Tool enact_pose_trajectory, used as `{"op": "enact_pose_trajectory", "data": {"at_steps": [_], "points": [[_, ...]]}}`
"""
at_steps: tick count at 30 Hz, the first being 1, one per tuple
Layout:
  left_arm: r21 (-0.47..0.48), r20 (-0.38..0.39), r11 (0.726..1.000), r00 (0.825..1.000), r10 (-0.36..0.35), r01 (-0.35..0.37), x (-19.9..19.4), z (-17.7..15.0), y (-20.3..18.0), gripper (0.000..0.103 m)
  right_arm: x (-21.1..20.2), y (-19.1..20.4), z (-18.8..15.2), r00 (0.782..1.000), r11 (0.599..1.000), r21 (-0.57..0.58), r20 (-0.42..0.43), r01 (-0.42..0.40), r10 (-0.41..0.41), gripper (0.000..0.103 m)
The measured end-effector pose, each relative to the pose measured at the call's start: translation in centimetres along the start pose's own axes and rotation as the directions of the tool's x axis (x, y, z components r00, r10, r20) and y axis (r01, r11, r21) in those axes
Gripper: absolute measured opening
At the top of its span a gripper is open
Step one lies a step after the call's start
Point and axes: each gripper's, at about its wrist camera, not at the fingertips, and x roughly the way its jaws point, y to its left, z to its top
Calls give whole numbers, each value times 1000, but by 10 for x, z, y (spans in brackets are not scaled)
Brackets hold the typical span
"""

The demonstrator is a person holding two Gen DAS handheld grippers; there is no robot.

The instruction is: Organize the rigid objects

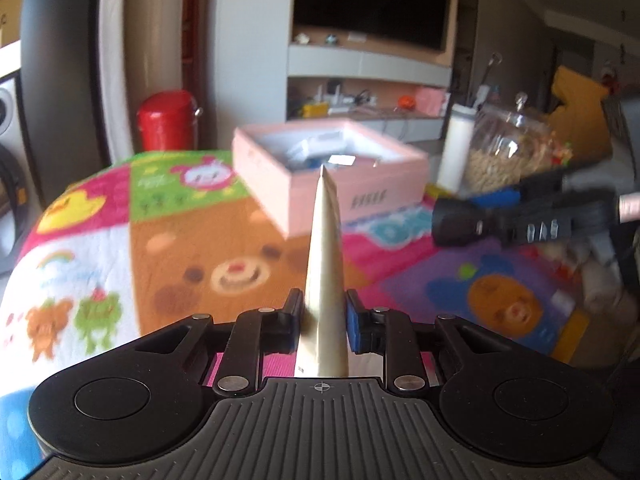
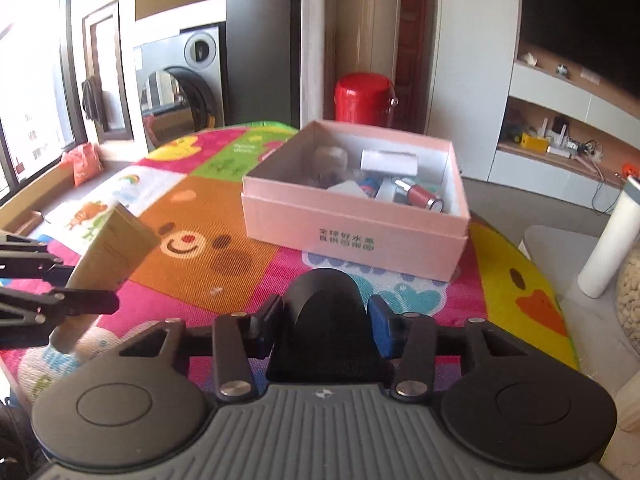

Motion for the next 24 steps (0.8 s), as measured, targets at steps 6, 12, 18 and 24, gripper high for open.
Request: {"op": "enact_pose_trajectory", "data": {"at_steps": [6, 12, 18, 24], "points": [[104, 141, 994, 989, -44, 30, -1, 103, -13, 25, -23, -8, -7, 999, 1000, 24, 43, 14, -15, 46], [135, 175, 991, 984, -32, 8, 34, 216, -19, 26, -32, -18, 4, 995, 998, 40, 89, 41, -45, 46], [-35, -11, 996, 997, -78, 77, 101, 237, 7, 27, -25, -27, 5, 996, 996, 58, 59, 66, -70, 46], [-165, 79, 983, 995, -64, 77, 100, 172, 38, 27, -12, -36, -1, 997, 995, 77, 14, 70, -71, 46]]}}
